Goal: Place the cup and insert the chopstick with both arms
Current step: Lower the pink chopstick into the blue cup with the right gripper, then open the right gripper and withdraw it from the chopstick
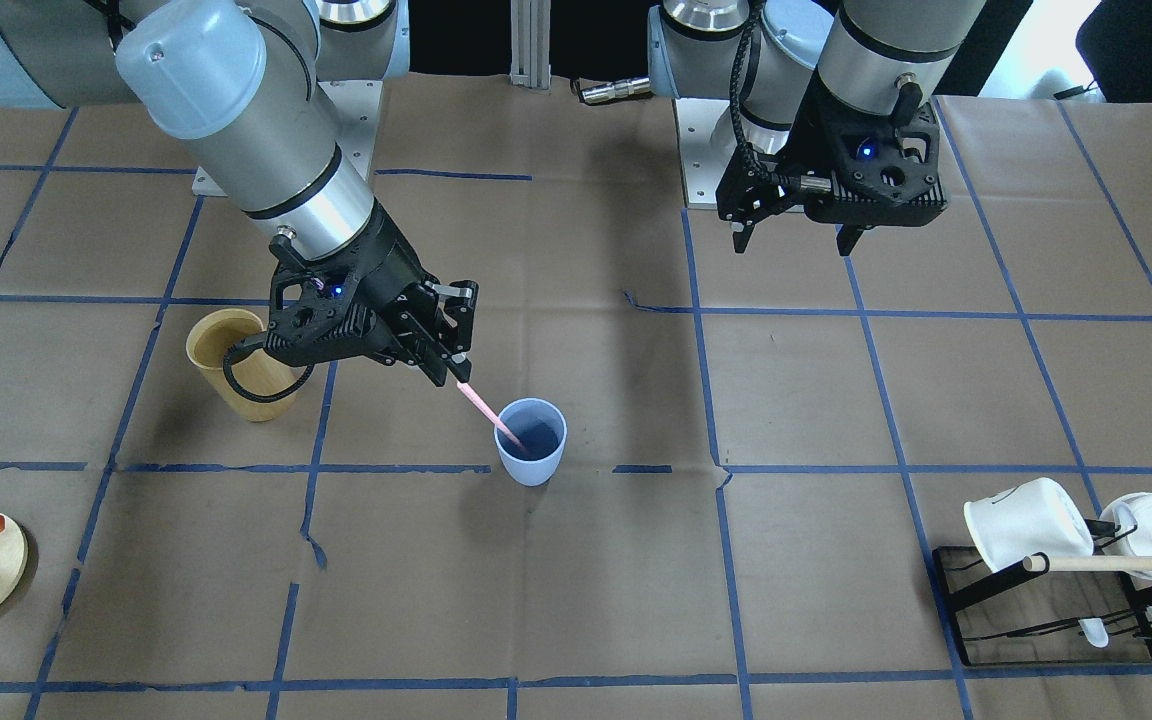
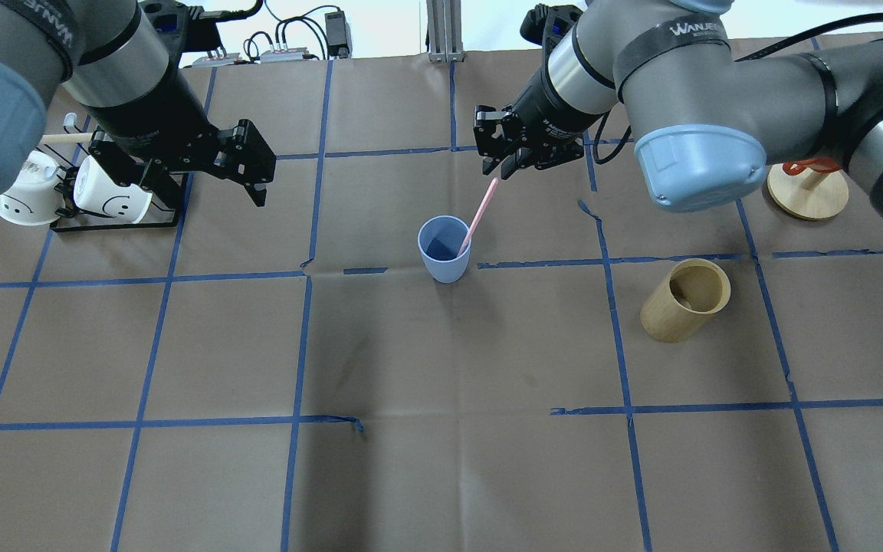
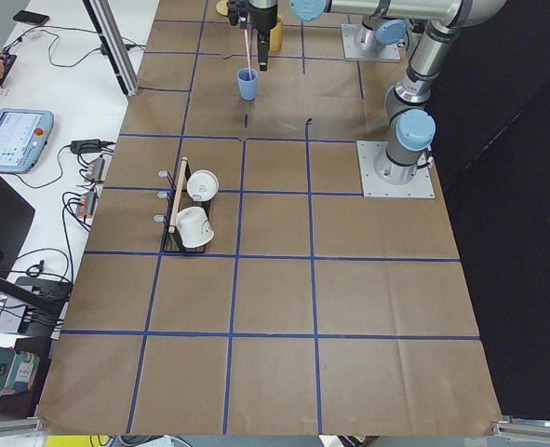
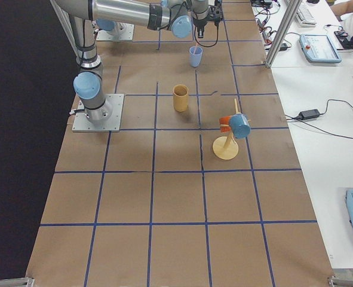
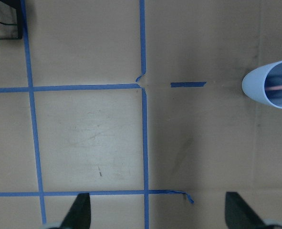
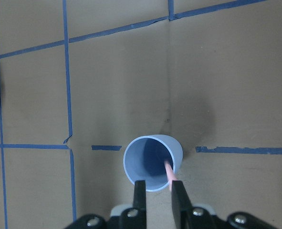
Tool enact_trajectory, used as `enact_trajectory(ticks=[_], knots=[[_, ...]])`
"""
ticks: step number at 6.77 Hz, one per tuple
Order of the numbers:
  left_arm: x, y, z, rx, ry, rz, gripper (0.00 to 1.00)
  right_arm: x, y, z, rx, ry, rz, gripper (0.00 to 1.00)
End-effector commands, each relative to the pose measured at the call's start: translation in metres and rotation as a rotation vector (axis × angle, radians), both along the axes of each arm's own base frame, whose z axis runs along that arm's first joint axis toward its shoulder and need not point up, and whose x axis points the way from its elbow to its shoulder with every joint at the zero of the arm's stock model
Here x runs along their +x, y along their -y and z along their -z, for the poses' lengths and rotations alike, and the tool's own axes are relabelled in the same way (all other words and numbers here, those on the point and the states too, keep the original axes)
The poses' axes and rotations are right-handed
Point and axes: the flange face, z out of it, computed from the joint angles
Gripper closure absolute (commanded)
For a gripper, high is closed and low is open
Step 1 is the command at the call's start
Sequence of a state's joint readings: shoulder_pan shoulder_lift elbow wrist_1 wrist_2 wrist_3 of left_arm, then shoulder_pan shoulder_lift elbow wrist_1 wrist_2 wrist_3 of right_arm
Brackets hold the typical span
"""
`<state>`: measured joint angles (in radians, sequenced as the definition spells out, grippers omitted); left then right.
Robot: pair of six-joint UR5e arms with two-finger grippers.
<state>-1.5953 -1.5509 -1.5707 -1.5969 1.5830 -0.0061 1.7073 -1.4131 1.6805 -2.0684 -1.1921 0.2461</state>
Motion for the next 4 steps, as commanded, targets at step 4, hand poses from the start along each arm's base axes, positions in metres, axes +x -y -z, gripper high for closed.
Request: enact_trajectory(ticks=[4], knots=[[0.000, 0.000, -0.001, -0.003, 0.000, 0.000, 0.00, -0.016, -0.004, -0.007, -0.048, -0.151, -0.015, 0.00]])
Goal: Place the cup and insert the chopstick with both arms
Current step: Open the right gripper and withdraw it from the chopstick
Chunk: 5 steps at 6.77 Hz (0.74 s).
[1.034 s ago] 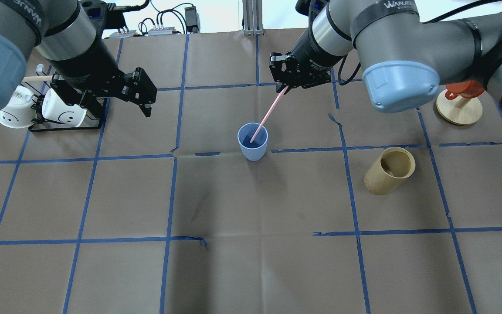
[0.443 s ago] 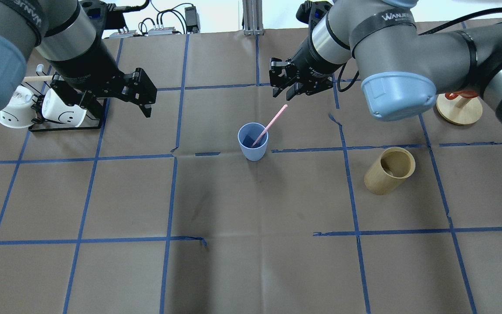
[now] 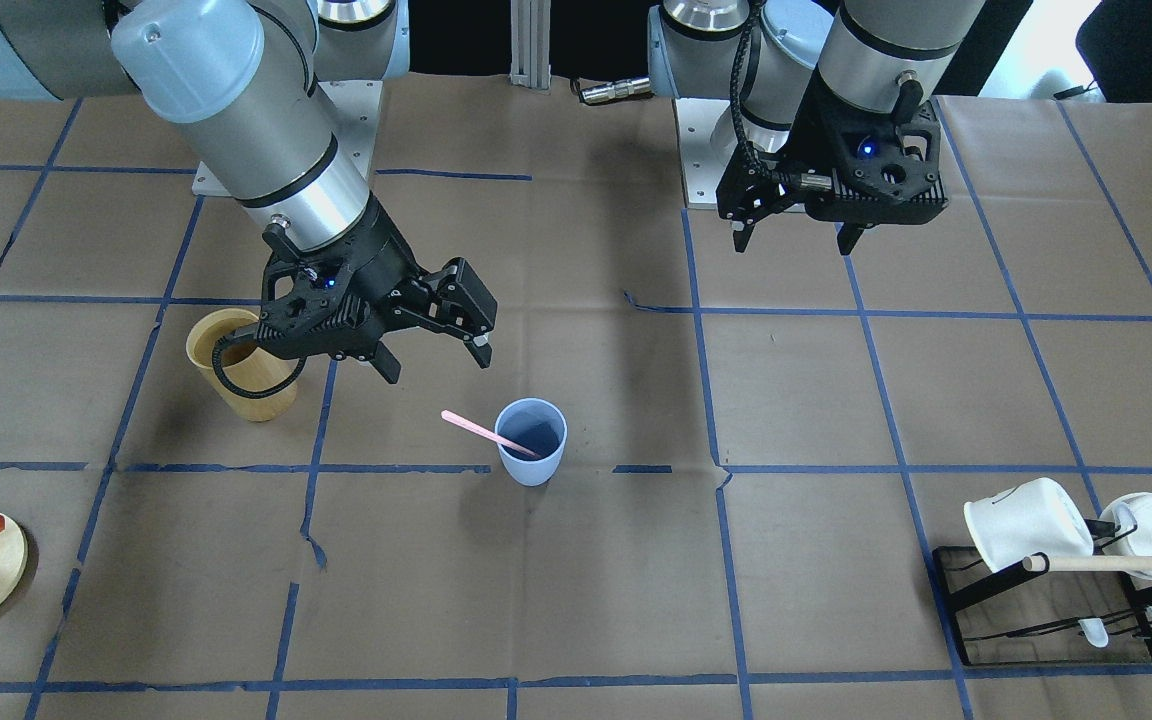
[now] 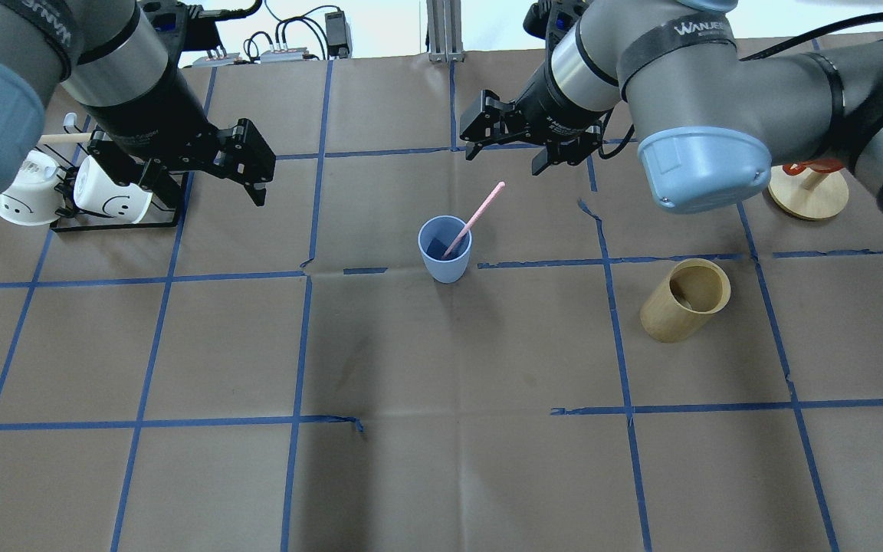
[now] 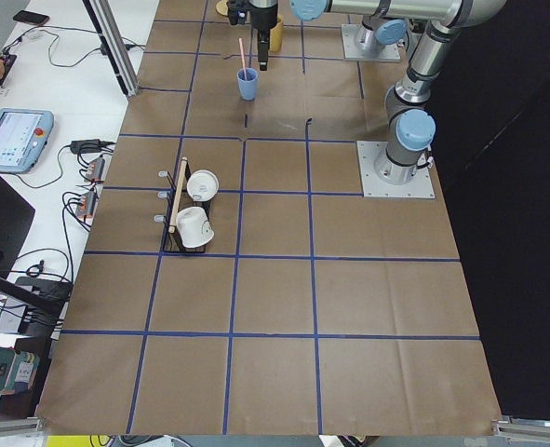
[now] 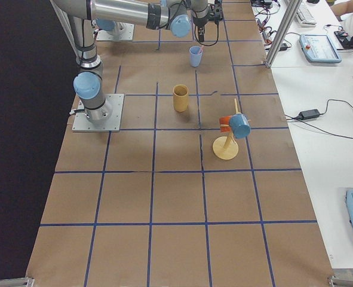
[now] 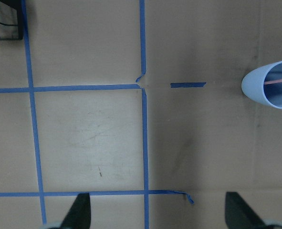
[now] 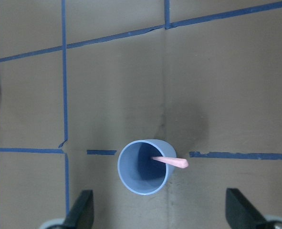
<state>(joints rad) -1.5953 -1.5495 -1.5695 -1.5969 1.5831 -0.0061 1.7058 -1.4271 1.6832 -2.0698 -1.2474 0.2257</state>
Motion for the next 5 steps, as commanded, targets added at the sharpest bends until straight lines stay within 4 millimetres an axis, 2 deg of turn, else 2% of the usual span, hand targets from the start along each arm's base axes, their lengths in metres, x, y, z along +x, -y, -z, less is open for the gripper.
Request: enact_trajectory(ticks=[1, 3, 4, 5], knots=[[0.000, 0.000, 0.000, 0.000, 0.000, 0.000, 0.00, -0.026, -0.016, -0.015, -0.021, -0.161, -0.069, 0.00], [0.000, -0.001, -0.001, -0.002, 0.000, 0.000, 0.00, -0.064, -0.063, -0.048, 0.074, -0.370, -0.062, 0.00], [0.000, -0.001, -0.001, -0.002, 0.000, 0.000, 0.00, -0.066, -0.076, -0.055, 0.103, -0.374, -0.065, 0.00], [0.000, -0.001, -0.001, -0.002, 0.001, 0.000, 0.00, -0.072, -0.076, -0.057, 0.106, -0.371, -0.037, 0.00]])
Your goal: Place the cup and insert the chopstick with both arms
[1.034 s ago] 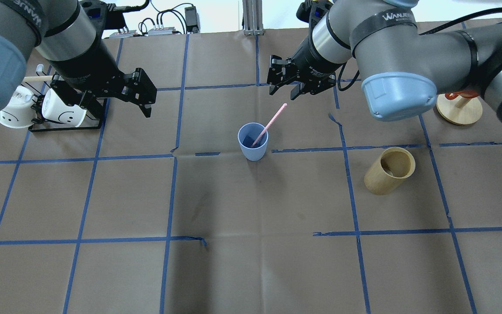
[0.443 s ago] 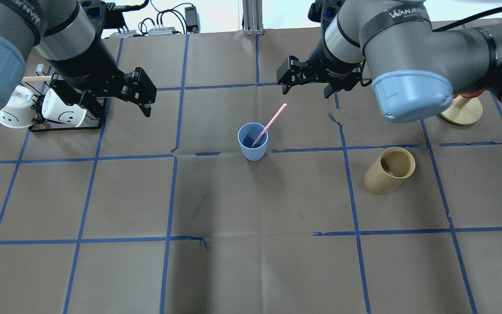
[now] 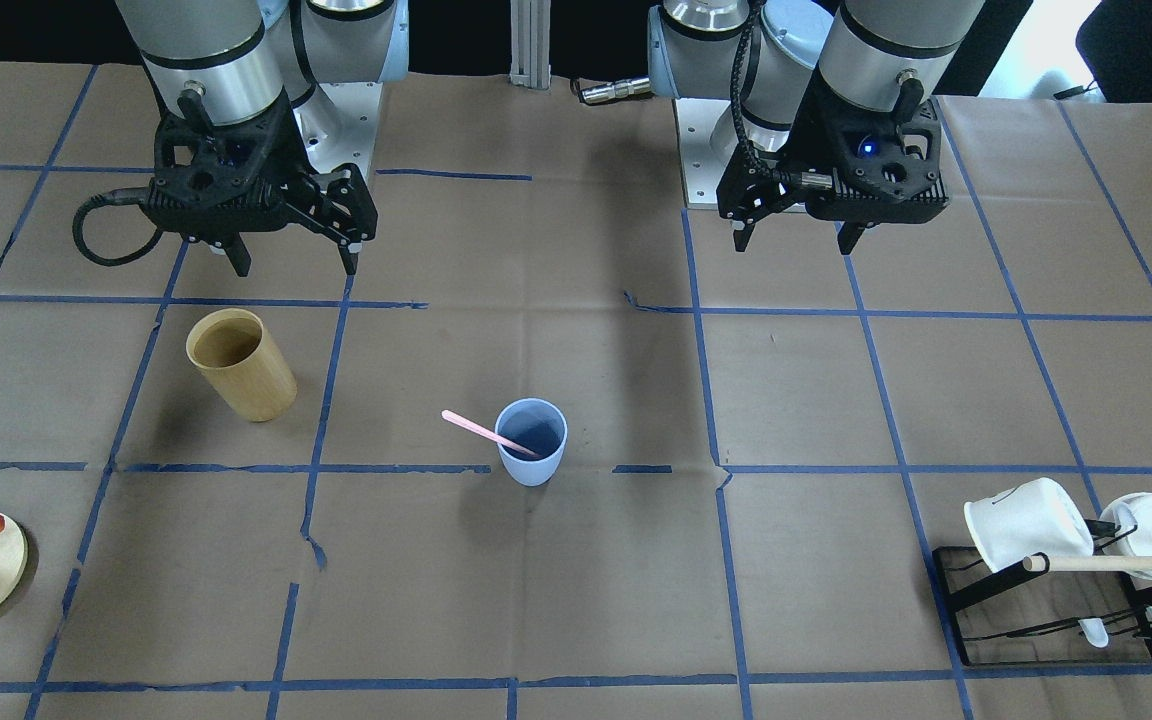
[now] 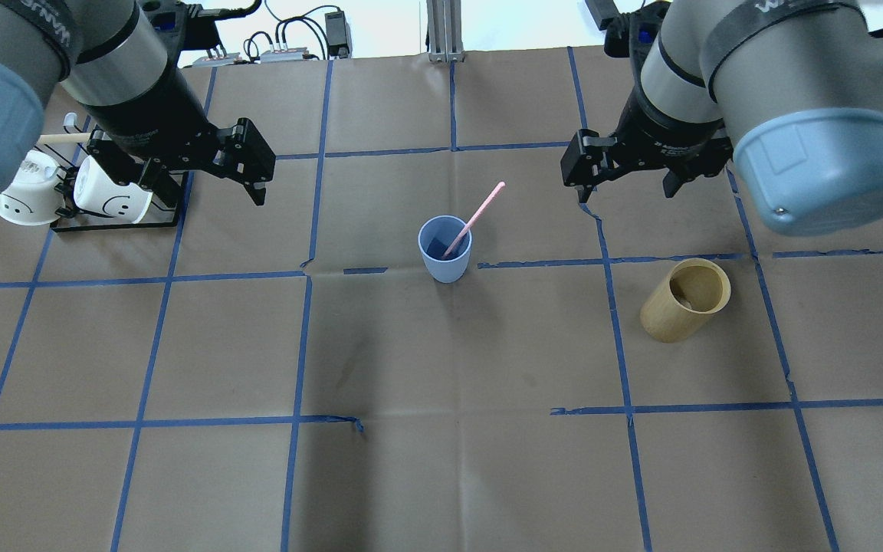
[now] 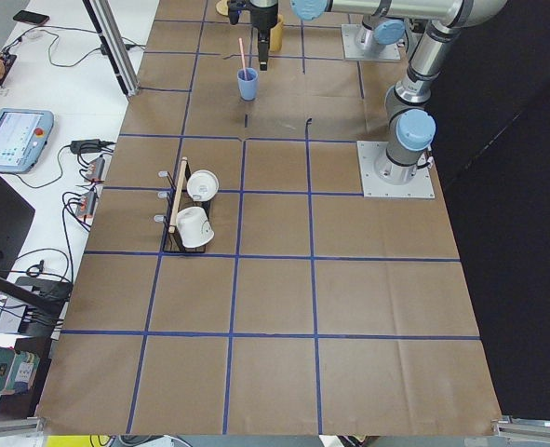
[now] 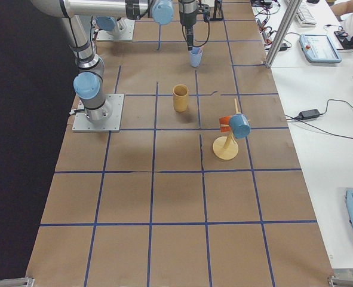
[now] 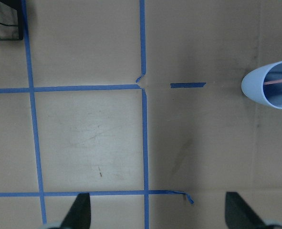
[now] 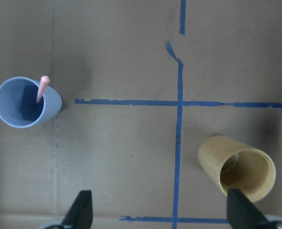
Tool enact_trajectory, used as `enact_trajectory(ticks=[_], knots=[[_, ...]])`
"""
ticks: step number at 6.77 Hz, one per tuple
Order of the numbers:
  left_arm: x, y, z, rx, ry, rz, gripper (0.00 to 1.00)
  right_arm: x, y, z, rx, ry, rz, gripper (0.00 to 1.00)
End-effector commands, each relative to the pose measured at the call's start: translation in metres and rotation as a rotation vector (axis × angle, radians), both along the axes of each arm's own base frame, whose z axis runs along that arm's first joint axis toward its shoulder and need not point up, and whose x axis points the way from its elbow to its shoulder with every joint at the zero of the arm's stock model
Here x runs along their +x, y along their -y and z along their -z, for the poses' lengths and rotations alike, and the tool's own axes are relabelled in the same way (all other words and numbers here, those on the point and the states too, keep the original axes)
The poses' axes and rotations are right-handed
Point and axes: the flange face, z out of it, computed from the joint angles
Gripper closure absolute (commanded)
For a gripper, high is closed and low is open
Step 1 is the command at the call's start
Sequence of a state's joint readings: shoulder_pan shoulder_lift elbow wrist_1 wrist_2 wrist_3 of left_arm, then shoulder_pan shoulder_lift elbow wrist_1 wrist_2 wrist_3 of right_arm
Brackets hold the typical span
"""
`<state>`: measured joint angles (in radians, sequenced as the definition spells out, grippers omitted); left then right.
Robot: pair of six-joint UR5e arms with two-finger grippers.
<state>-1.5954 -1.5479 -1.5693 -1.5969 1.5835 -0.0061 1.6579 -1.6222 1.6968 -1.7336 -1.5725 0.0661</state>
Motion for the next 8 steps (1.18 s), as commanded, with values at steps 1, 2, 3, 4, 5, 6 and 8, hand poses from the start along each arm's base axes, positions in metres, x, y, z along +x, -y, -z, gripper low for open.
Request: enact_trajectory(ticks=[1, 2, 3, 4, 5, 6, 8], knots=[[0.0000, 0.0000, 0.0000, 0.000, 0.000, 0.000, 0.00, -0.0263, -0.0024, -0.0024, 0.026, -0.019, 0.060, 0.00], [0.0001, -0.0002, 0.0001, 0.001, 0.001, 0.000, 0.00, -0.0295, -0.0041, -0.0019, 0.041, -0.021, 0.068, 0.00], [0.0000, 0.0000, 0.0000, 0.000, 0.000, 0.000, 0.00, -0.0296, -0.0054, -0.0029, 0.041, -0.022, 0.068, 0.00], [0.0000, 0.0001, -0.0008, -0.002, 0.000, 0.000, 0.00, -0.0286, -0.0054, -0.0037, 0.040, -0.018, 0.067, 0.00], [0.0000, 0.0001, -0.0008, -0.002, 0.000, 0.000, 0.00, -0.0286, -0.0063, -0.0034, 0.049, -0.019, 0.067, 0.00], [0.0000, 0.0001, -0.0008, -0.002, 0.000, 0.000, 0.00, -0.0286, -0.0063, -0.0066, 0.058, -0.019, 0.069, 0.00], [0.0000, 0.0001, -0.0008, -0.002, 0.000, 0.000, 0.00, -0.0267, -0.0068, -0.0041, 0.066, -0.007, 0.079, 0.00]])
